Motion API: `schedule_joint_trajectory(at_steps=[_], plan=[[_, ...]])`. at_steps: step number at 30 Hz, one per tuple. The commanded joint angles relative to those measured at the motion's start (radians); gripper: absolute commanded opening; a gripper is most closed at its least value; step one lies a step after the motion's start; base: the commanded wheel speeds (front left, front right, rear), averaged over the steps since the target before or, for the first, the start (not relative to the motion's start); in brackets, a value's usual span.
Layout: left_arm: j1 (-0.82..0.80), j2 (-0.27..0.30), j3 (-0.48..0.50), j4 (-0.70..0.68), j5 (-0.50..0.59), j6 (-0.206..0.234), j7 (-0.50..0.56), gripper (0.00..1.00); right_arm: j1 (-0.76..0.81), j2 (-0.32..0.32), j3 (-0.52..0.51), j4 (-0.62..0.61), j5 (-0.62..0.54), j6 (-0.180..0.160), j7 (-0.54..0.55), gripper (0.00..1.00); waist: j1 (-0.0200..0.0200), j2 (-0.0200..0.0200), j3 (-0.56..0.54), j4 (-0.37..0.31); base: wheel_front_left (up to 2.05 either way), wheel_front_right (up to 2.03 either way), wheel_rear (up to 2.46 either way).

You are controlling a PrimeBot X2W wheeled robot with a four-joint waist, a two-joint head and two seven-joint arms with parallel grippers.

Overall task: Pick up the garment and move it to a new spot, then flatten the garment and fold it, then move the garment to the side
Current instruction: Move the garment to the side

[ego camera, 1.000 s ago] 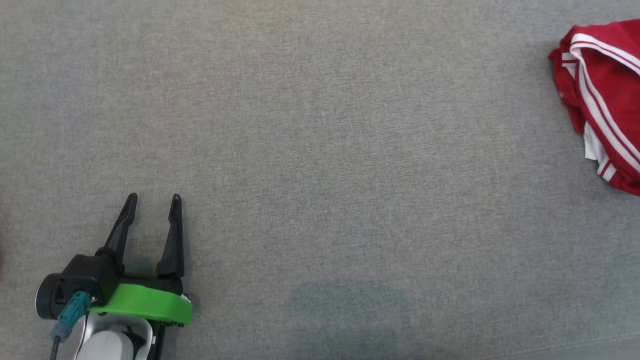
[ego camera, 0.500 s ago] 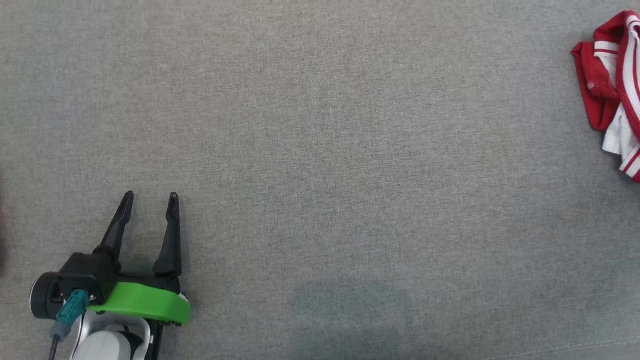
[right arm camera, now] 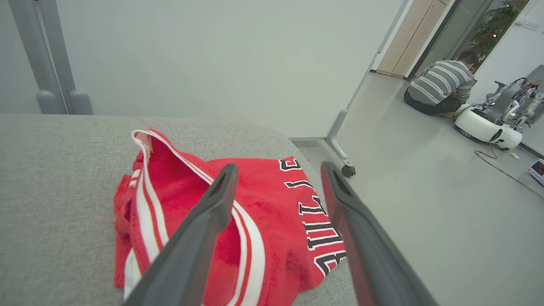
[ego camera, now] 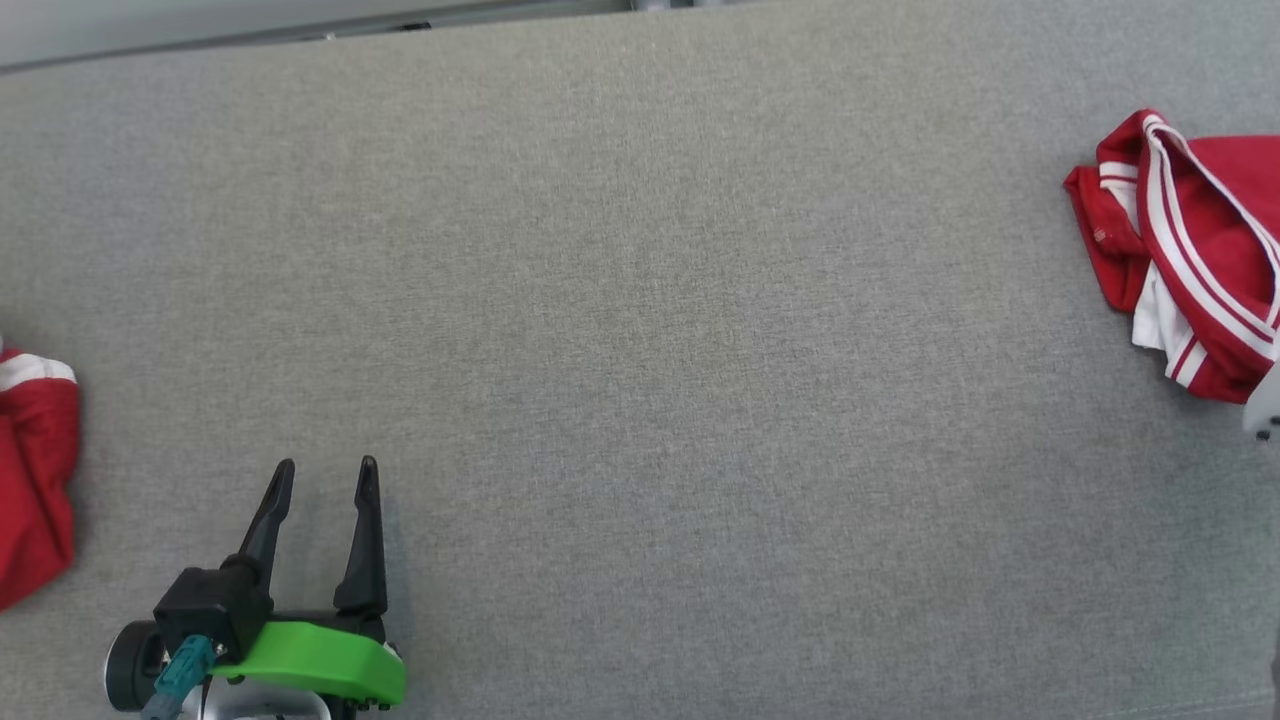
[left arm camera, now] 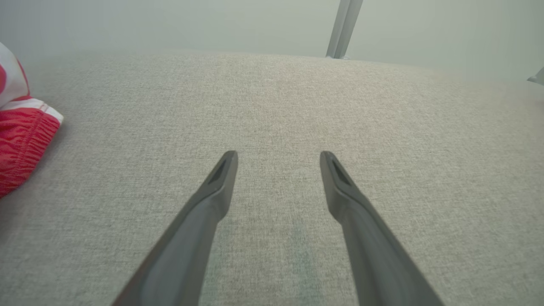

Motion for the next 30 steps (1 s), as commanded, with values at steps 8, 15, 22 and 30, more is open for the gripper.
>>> schedule_joint_trajectory(at_steps=[8, 15, 22, 30], plan=[[0.054, 0.005, 0.014, 0.065, 0.013, 0.002, -0.034, 1.00, 0.287, 0.059, 0.126, -0.224, 0.122, -0.001, -0.078, 1.00, 0.0000, 0.0083, -0.178, 0.060, 0.00, 0.00, 0.00], [0.078, 0.007, 0.035, 0.092, 0.025, -0.004, -0.042, 1.00, 0.448, 0.093, 0.205, -0.334, 0.124, -0.001, -0.085, 1.00, 0.0000, 0.0083, -0.231, 0.070, 0.00, 0.00, 0.00], [0.095, -0.003, 0.057, 0.092, 0.049, -0.025, -0.041, 1.00, 0.572, 0.131, 0.253, -0.393, 0.133, -0.001, -0.086, 1.00, 0.0000, 0.0083, -0.277, 0.096, 0.00, 0.00, 0.00], [0.103, -0.024, 0.091, 0.103, 0.082, -0.063, -0.041, 1.00, 0.605, 0.140, 0.301, -0.367, 0.129, -0.001, -0.086, 1.00, 0.0000, 0.0083, -0.295, 0.108, 0.00, 0.00, 0.00]])
